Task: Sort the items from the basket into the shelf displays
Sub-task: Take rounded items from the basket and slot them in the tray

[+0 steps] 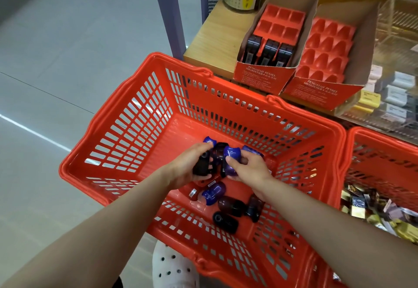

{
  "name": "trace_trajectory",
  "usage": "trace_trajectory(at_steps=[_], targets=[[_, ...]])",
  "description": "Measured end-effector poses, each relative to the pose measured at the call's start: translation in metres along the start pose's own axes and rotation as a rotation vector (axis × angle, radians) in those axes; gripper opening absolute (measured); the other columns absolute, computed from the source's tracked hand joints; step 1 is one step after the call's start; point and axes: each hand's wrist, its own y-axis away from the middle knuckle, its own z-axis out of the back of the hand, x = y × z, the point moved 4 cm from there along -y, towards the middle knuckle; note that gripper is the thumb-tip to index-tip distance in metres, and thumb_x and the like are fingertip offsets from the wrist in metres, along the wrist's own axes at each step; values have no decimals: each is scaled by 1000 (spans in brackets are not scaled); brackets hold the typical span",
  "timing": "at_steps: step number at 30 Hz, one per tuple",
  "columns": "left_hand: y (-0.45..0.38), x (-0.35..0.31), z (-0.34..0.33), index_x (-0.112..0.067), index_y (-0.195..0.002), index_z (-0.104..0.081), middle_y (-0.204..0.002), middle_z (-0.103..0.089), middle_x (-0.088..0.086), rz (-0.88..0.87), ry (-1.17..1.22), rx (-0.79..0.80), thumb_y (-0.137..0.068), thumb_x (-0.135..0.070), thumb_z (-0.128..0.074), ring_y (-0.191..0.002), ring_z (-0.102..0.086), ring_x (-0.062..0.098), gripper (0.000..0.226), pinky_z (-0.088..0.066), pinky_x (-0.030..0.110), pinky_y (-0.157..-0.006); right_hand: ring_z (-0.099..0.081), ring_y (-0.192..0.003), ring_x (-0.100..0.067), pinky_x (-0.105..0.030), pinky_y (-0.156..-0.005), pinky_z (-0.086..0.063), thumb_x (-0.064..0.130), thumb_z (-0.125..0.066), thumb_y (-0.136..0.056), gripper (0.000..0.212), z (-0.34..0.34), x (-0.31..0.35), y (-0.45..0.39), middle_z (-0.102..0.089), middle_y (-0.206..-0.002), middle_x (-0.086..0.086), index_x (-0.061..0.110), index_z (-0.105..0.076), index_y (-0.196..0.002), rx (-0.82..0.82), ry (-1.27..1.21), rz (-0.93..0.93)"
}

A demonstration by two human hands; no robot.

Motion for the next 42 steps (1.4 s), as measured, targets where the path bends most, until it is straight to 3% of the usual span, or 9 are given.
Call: trace_trajectory(at_steps=[4, 10, 14, 19, 22, 29, 33, 38, 42], targets=[[1, -6, 10, -28, -110, -66, -99, -61, 6, -80, -68, -128, -100, -24, -57, -88, -62, 18, 14, -60, 38, -74, -65, -102, -18, -28, -90, -51, 23, -69, -89, 31, 9, 1, -7, -69, -109, 1, 19, -62, -119, -48, 465, 23], [2, -23, 47, -25, -117, -59, -116, -57, 14, -83, -71, -313, -104, -17, -47, -104, -57, 29, 20, -57, 38, -68, -64, -105, -23, -30, -85, -51, 26, -73, -84, 36, 10, -32, -3, -67, -114, -3, 24, -60, -118, 53, 1119, -21], [-2, -25, 51, -22, -124, -52, -113, -57, 13, -87, -72, -311, -104, -16, -48, -96, -57, 24, 21, -54, 35, -66, -63, -108, -24, -33, -86, -52, 28, -72, -85, 35, 1, -24, -7, -66, -117, -1, 24, -62, -118, 17, 1239, 87], [-6, -20, 53, -16, -131, -48, -116, -64, 12, -60, -47, -298, -102, -16, -54, -84, -59, 16, 30, -54, 32, -66, -53, -116, -20, -37, -97, -45, 36, -70, -87, 38, -24, 1, -5, -58, -122, 4, 25, -57, -121, 62, 1195, 485], [-5, -20, 56, -13, -132, -49, -123, -64, 14, -63, -22, -313, -101, -16, -56, -86, -59, 17, 32, -54, 32, -67, -45, -125, -21, -39, -106, -38, 37, -69, -88, 49, -47, -13, -6, -51, -133, 2, 25, -50, -132, 222, 1340, 511], [-8, -18, 59, -16, -121, -52, -111, -66, 10, -50, 11, -304, -101, -15, -54, -84, -61, 17, 20, -53, 31, -64, -41, -126, -22, -35, -105, -32, 24, -59, -95, 56, -66, -38, -12, -48, -137, 3, 34, -37, -146, 127, 1525, 598], [-8, -19, 56, -25, -119, -56, -107, -60, 7, -58, 1, -282, -99, -25, -58, -87, -60, 18, 20, -54, 33, -71, -51, -120, -20, -33, -101, -38, 26, -58, -97, 40, -50, -30, -15, -59, -130, 3, 24, -51, -136, 52, 1230, 557], [-2, -25, 46, -34, -117, -62, -118, -57, 2, -98, -20, -167, -85, -49, -72, -103, -59, 18, 37, -58, 32, -74, -65, -73, -10, -21, -74, -51, 26, -74, -86, 33, -30, 15, -9, -69, -87, 2, 21, -68, -118, -227, 488, 452], [-1, -26, 33, -28, -120, -62, -123, -64, 8, -149, 30, -15, -82, -45, -76, -109, -68, 24, 44, -56, 43, -95, -69, -71, -3, -9, -67, -52, 22, -78, -83, 33, -48, 34, -4, -73, -88, 1, 21, -70, -116, -207, 244, 422]])
